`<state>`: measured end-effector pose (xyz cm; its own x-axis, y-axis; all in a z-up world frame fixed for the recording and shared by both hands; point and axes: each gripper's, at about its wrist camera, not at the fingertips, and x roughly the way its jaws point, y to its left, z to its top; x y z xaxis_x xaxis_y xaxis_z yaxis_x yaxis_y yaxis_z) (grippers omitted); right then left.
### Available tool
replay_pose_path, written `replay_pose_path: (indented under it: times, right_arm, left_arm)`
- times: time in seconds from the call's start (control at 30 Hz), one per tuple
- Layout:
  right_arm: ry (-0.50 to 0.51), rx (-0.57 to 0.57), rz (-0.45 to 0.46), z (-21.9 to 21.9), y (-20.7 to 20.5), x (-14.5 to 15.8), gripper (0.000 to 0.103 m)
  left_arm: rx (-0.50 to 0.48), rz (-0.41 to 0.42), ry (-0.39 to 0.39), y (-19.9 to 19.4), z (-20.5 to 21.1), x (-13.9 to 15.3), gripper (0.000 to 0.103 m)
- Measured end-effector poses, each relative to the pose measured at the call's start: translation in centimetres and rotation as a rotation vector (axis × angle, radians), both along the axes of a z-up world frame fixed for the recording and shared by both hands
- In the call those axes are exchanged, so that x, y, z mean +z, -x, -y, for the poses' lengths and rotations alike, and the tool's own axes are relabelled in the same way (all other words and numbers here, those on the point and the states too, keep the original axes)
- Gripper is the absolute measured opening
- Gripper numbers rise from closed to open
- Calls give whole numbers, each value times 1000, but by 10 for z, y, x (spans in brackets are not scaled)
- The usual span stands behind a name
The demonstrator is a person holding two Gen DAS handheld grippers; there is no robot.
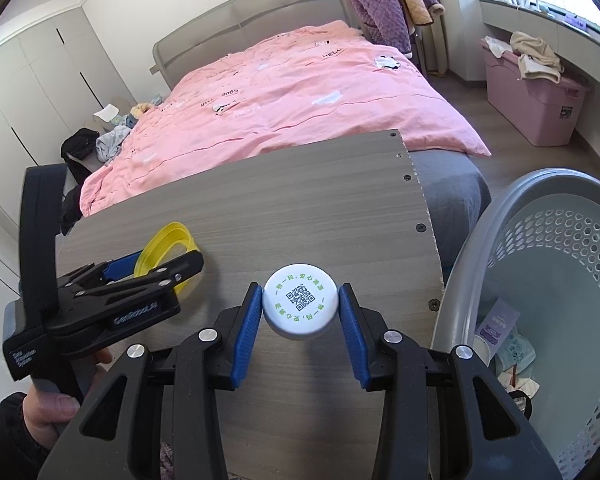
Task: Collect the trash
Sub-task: 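Grasp the yellow plastic lid with the left gripper while the right gripper holds the cap, then carry the yellow lid and white cap over the grey basket with both grippers, then open both grippers to drop the lid and cap into the basket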
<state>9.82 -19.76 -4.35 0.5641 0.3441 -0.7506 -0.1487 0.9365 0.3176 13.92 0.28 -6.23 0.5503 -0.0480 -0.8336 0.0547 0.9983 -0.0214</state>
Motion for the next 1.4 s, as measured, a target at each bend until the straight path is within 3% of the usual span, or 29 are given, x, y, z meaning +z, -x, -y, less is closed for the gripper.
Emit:
replay_pose_path:
  times: [0.37, 0.67, 1.0, 1.4]
  right_arm:
    - [10, -45, 53, 25, 33, 23, 39]
    - [33, -170, 107, 84, 69, 43, 39]
    - [74, -375, 83, 177, 110, 39, 40]
    - [39, -424, 57, 217, 110, 23, 41]
  left_arm:
    - [-81, 111, 30, 47, 30, 44, 72]
    - [-227, 147, 63, 69, 95, 63, 72]
    - [-424, 131, 80, 82, 184, 62, 73]
    - [-509, 84, 25, 81, 241, 43, 74]
